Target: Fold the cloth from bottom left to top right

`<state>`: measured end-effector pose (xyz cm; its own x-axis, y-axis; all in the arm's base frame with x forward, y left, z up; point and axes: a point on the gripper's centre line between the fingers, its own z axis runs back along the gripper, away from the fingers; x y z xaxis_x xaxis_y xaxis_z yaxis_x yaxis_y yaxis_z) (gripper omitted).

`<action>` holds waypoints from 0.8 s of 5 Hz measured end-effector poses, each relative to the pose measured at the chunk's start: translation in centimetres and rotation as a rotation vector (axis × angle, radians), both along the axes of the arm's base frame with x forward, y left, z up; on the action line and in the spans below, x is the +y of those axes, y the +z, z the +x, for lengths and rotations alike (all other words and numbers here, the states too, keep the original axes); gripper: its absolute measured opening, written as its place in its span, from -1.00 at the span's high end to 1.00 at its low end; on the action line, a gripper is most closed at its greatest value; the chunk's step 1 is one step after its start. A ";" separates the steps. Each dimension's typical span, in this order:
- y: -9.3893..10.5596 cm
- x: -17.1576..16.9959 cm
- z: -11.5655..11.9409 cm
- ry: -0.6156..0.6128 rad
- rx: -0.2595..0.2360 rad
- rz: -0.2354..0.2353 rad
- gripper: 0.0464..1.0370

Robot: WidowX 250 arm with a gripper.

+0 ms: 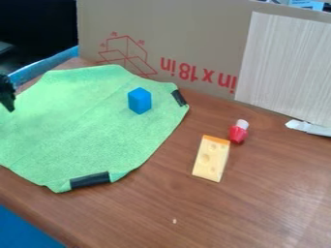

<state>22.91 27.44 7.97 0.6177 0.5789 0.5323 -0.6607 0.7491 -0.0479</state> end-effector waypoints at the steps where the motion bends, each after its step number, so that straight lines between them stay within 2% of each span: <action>1: -0.5 1.2 -0.7 0.042 -0.044 0.011 -0.93; 2: -0.5 1.3 -0.8 0.031 -0.051 0.023 -0.93; 4: -2.0 2.2 -2.2 0.038 -0.013 0.009 -0.93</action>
<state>20.74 29.69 6.00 0.5883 0.5969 0.5456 -0.6880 0.7240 -0.0502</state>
